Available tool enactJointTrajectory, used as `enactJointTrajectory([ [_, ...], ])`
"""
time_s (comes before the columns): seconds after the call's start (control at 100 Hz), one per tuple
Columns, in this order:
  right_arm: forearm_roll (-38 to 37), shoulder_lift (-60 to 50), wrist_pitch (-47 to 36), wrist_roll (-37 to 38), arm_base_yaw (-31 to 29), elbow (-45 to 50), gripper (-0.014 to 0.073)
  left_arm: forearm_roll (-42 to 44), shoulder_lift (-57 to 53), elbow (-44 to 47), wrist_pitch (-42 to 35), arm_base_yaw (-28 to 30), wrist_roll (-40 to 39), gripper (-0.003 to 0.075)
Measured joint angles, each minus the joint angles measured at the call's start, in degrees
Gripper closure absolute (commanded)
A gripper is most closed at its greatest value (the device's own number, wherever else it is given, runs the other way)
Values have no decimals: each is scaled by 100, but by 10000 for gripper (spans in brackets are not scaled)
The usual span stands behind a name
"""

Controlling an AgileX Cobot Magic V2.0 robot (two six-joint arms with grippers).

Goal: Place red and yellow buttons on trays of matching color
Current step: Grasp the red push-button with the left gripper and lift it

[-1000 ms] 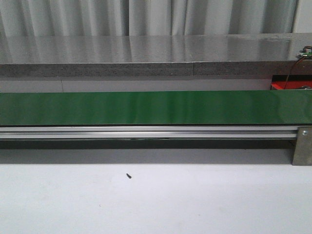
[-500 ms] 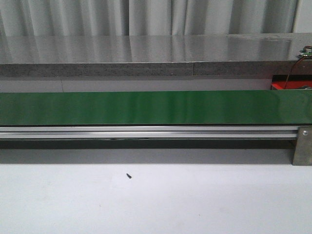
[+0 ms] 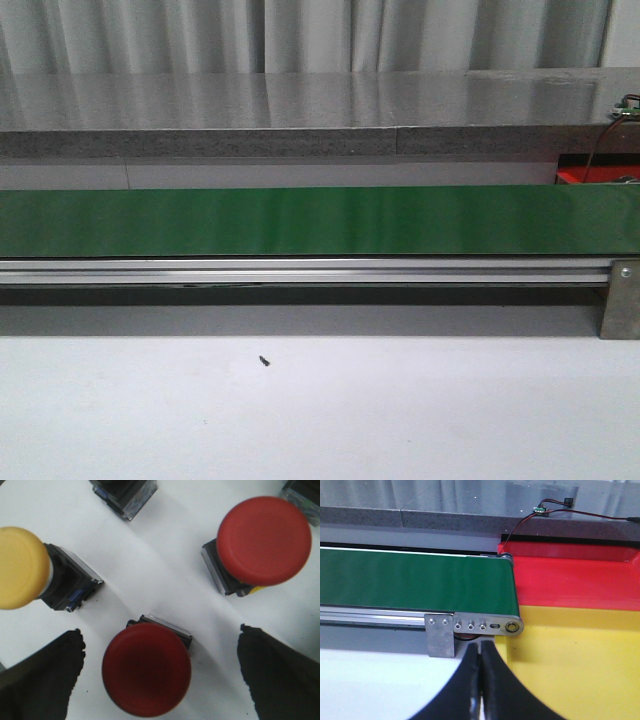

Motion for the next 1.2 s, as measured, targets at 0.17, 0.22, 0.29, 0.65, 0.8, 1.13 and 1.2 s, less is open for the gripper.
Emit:
enactJointTrajectory([
  [0.17,0,0,0,0,0,0,662,-24,164,0,-213,0,0,182],
  [0.22,0,0,0,0,0,0,662,-35,173,0,-268,0,0,232],
  [0.29,0,0,0,0,0,0,662,-33,173,0,-315,0,0,296],
  [0.65,0,0,0,0,0,0,662,-22,147,-8,-390,0,0,579],
  [0.8,0,0,0,0,0,0,662,-22,-188,-8,-270,0,0,606],
  [1.13,0,0,0,0,0,0,662,-967,-1094,-1122,953,-420,1402,606],
  [1.2,0,0,0,0,0,0,662,-1534,-1094,-1429,1039,-513,1883,606],
])
